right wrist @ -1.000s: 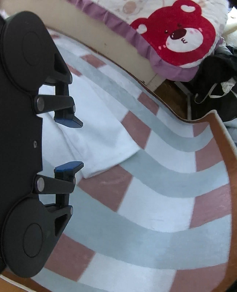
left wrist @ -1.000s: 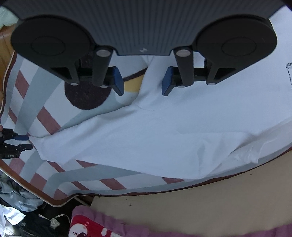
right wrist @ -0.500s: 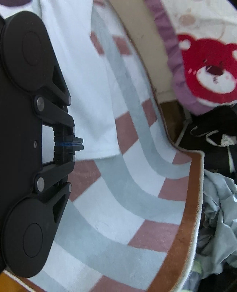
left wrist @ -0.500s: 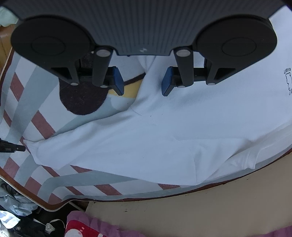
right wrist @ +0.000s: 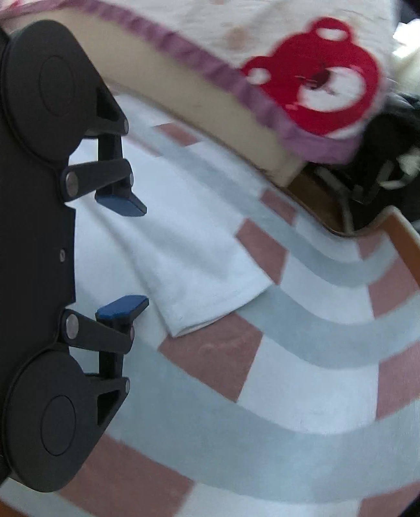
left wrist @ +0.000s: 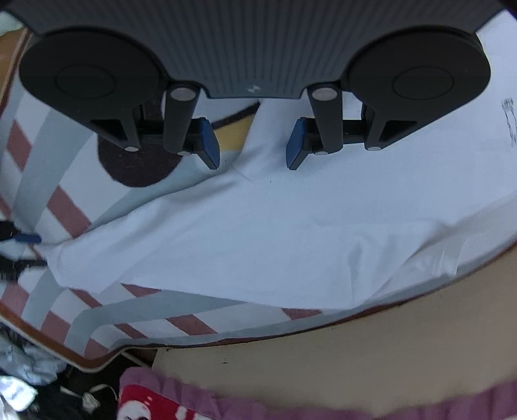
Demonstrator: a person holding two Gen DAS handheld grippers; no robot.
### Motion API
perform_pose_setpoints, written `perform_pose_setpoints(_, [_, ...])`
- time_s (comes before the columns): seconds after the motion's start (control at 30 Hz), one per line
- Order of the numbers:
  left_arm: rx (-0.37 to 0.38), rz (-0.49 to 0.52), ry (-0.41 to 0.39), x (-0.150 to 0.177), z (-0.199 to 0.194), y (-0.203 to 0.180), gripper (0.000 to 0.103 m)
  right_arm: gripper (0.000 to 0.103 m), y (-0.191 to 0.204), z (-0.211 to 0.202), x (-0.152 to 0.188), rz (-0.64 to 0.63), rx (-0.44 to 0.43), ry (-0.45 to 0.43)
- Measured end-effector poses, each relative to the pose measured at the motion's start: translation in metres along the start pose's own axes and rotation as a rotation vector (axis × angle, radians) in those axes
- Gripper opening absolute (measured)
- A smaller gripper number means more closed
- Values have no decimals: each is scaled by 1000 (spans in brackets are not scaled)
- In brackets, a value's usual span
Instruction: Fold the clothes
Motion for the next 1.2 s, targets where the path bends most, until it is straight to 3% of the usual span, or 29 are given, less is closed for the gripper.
perform_pose_setpoints(0.1, [40,-76,5,4,-1,6,45,70,13,8,9,4,29,-111])
perform_pose_setpoints(0.17, [78,-163,2,7,-5,19,45,68,28,20,13,-97,116,-162])
perform_pose_setpoints(0.23, [83,-202,4,10,-10,28,45,51,42,30,17,-210,212,-206])
perform_pose_setpoints(0.27, [75,-199,3,11,-13,32,45,18,48,33,16,-254,237,-213])
perform_pose_setpoints(0.3, [66,-194,2,12,-17,36,45,9,54,35,15,-291,246,-209])
perform_pose_setpoints(0.37, [59,-199,-5,16,-26,45,45,1,63,19,8,-357,234,-286])
perform_pose_setpoints(0.47, [81,-245,26,30,-31,58,45,1,64,-29,-11,-333,173,-482])
perform_pose_setpoints(0.53, [92,-260,57,41,-30,62,45,1,48,-47,-25,-263,173,-504])
perform_pose_setpoints(0.57, [80,-237,49,44,-31,59,45,2,37,-46,-31,-223,191,-459])
perform_pose_setpoints(0.6, [66,-209,38,46,-32,55,45,11,25,-42,-33,-168,176,-381])
perform_pose_setpoints(0.67, [30,-143,23,45,-34,42,45,12,5,-30,-30,-54,103,-209])
perform_pose_setpoints(0.73, [25,-102,21,43,-37,27,45,16,-3,-24,-19,-8,51,-120])
perform_pose_setpoints(0.77, [35,-73,38,43,-39,17,43,28,-4,-22,-15,-11,45,-97])
perform_pose_setpoints(0.8, [18,-43,58,45,-41,9,37,42,-2,-21,-9,-19,43,-88])
perform_pose_setpoints(0.87, [-22,15,83,50,-45,-6,36,50,0,-15,-4,-20,40,-80])
perform_pose_setpoints(0.93, [-51,34,90,56,-44,-15,36,67,4,-6,-3,-23,51,-72])
perform_pose_setpoints(1.07, [-84,-14,88,61,-34,-16,41,71,26,21,-5,-116,163,-128])
perform_pose_setpoints(1.1, [-95,-8,84,59,-33,-18,40,60,32,27,-6,-150,208,-150])
perform_pose_setpoints(1.13, [-105,8,85,58,-32,-20,40,5,39,29,-9,-190,243,-163])
perform_pose_setpoints(1.2, [-110,16,86,58,-33,-20,37,6,51,31,-15,-277,297,-179])
Point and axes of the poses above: each gripper's, at about its wrist camera, not at the fingertips, and z roughly the way its jaws point, y to its left, x to its underside, the point moved 3 cm from there along z, roughly the way its jaws point, and after that the axes turned 3 degrees about y, right-handed, at the moved point
